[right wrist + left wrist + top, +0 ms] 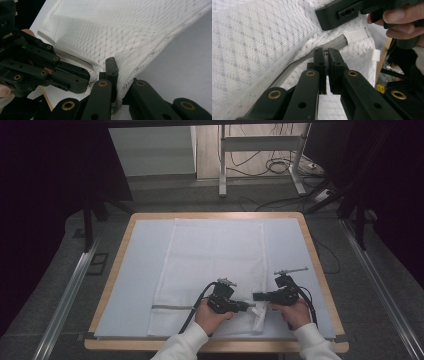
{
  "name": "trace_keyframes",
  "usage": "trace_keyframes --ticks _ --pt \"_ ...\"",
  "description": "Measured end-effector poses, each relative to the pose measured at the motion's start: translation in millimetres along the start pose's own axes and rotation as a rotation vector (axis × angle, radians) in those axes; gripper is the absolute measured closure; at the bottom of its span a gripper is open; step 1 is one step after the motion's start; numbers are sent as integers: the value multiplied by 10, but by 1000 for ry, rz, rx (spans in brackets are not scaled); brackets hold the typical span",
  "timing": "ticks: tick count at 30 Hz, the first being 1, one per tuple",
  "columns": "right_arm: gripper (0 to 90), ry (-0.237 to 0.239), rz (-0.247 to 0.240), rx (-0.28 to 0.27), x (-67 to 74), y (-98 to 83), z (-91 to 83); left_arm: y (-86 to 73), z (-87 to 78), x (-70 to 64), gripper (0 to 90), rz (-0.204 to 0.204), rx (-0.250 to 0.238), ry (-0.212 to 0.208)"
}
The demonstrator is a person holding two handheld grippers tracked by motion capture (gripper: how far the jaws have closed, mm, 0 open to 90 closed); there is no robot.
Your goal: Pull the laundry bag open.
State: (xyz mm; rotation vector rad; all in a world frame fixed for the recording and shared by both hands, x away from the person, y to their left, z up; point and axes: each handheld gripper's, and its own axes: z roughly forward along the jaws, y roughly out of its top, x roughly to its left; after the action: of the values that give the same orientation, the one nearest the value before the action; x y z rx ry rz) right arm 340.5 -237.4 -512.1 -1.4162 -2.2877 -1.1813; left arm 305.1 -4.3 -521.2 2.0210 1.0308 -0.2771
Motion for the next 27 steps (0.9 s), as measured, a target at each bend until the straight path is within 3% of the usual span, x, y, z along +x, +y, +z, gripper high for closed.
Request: trace_keyframes --ticks 27 --pt "883 -4 5 -29 -18 10 -27 -36 -111 74 868 -12 -5 29"
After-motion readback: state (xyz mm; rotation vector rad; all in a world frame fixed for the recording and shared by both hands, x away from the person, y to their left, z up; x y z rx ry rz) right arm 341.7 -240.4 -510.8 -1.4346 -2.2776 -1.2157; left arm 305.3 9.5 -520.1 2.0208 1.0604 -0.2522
